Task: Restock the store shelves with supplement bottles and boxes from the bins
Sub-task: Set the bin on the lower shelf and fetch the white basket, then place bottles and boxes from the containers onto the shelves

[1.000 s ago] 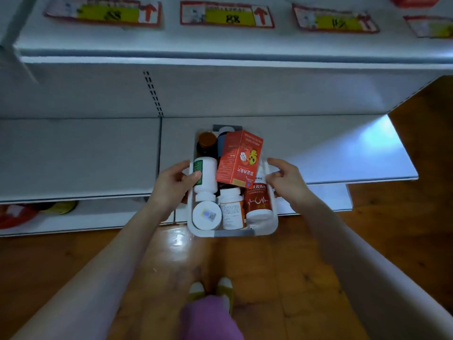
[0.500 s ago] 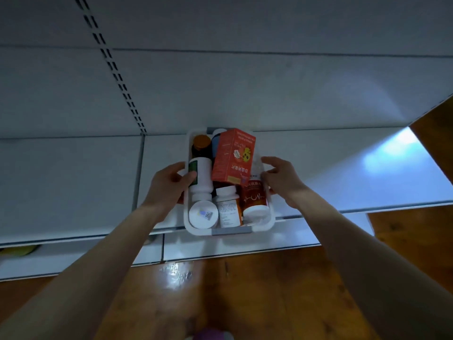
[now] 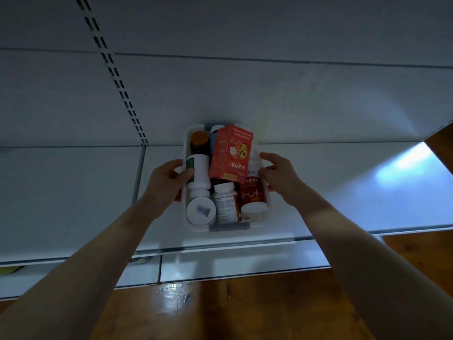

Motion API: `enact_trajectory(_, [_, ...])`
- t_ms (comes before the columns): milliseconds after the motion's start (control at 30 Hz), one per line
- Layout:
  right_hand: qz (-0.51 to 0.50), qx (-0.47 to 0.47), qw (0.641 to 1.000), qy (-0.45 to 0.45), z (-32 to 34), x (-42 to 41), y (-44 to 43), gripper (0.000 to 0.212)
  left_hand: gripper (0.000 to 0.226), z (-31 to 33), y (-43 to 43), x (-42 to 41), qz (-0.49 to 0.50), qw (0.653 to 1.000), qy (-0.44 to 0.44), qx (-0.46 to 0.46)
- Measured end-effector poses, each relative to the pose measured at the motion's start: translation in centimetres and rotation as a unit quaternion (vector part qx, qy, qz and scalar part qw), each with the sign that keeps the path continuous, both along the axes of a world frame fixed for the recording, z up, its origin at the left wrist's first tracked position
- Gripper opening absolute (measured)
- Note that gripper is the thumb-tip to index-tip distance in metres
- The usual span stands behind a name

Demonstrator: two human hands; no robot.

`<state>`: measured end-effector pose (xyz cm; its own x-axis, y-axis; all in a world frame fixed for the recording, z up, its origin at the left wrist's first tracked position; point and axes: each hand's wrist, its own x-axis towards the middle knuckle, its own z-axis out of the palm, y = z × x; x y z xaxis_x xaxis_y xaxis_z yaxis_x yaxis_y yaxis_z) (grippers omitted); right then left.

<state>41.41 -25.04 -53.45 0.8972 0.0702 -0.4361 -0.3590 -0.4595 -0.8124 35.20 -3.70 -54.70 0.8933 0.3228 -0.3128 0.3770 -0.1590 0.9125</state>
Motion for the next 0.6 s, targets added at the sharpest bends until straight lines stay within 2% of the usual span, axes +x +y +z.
enact_trajectory(167, [0.008,-0.022,1.000,-0.005,0.1,-0.2,0.0,0.046,0.041,-0.8,0.3,0.2,0.007,1.000,-0.013,0.028])
enact_trajectory(267, [-0.002,-0.131,0.983,-0.130,1.3,-0.7,0.5,0.037,0.054,-0.9,0.3,0.1,0.002,0.994,-0.040,0.097])
enact_trajectory(333, [-0.011,-0.135,0.971,-0.197,2.5,-1.4,1.6,0.039,0.062,-1.1,0.2,0.1,-0.016,0.992,-0.047,0.119])
enact_trajectory(433, [-0.001,-0.108,0.982,-0.158,3.4,-1.8,4.2,0.059,0.080,-1.6,0.4,0.5,-0.074,0.983,-0.040,0.163])
enact_trajectory(500, [0.008,-0.149,0.980,-0.132,3.3,-1.7,5.4,0.069,0.089,-1.6,0.5,0.8,-0.101,0.978,-0.022,0.181])
enact_trajectory(600, [-0.005,-0.177,0.978,-0.114,2.8,-1.3,5.9,0.071,0.108,-1.7,0.8,1.2,-0.131,0.969,-0.010,0.211])
